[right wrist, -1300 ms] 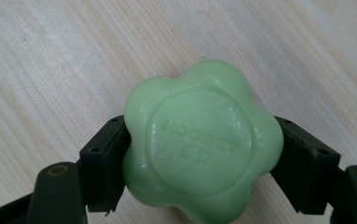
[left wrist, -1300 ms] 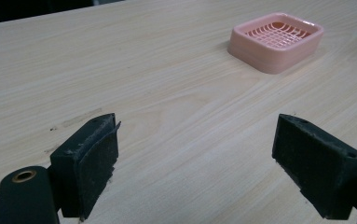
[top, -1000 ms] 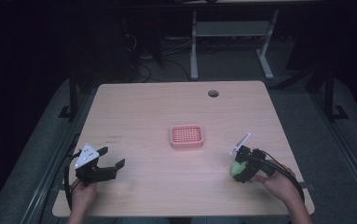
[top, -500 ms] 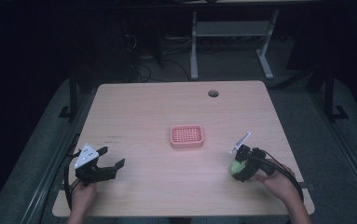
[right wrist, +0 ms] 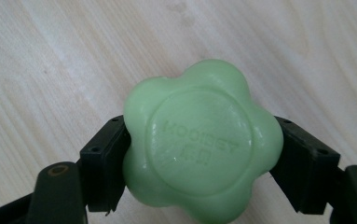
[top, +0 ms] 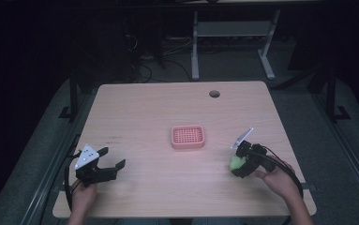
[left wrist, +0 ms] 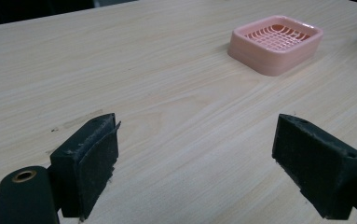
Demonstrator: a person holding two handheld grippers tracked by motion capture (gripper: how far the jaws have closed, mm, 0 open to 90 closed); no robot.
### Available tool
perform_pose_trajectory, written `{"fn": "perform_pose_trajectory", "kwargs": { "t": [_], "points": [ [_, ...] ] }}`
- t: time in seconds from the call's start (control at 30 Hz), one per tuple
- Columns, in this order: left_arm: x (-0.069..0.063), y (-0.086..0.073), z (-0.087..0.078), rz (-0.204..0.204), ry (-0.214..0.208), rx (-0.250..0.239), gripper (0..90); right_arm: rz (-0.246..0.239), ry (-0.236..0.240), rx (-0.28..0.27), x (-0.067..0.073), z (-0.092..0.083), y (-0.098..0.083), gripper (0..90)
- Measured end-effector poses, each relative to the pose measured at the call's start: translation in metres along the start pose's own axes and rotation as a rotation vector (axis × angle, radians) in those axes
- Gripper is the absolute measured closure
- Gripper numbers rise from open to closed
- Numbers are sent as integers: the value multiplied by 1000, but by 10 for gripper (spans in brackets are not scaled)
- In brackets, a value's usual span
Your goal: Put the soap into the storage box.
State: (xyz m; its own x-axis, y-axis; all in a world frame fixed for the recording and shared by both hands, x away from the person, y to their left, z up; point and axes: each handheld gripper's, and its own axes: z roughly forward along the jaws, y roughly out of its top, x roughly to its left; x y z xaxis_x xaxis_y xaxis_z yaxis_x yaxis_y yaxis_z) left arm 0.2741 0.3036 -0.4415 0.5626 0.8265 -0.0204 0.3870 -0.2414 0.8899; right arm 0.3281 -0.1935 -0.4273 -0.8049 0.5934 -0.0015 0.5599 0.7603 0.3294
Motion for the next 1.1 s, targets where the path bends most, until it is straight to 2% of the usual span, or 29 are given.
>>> {"fn": "perform_pose_trajectory", "kwargs": {
  "t": [0.17, 0.73, 1.1],
  "points": [
    [0, 0, 1, -1, -7, 5, 140, 0, 18, -9, -3, -3, 6, 265],
    [0, 0, 1, -11, -5, 4, 141, -29, 27, -10, -7, -9, 27, 265],
    [0, -1, 1, -14, 1, 2, 141, -37, 31, -26, -15, -15, 38, 265]
  ]
}}
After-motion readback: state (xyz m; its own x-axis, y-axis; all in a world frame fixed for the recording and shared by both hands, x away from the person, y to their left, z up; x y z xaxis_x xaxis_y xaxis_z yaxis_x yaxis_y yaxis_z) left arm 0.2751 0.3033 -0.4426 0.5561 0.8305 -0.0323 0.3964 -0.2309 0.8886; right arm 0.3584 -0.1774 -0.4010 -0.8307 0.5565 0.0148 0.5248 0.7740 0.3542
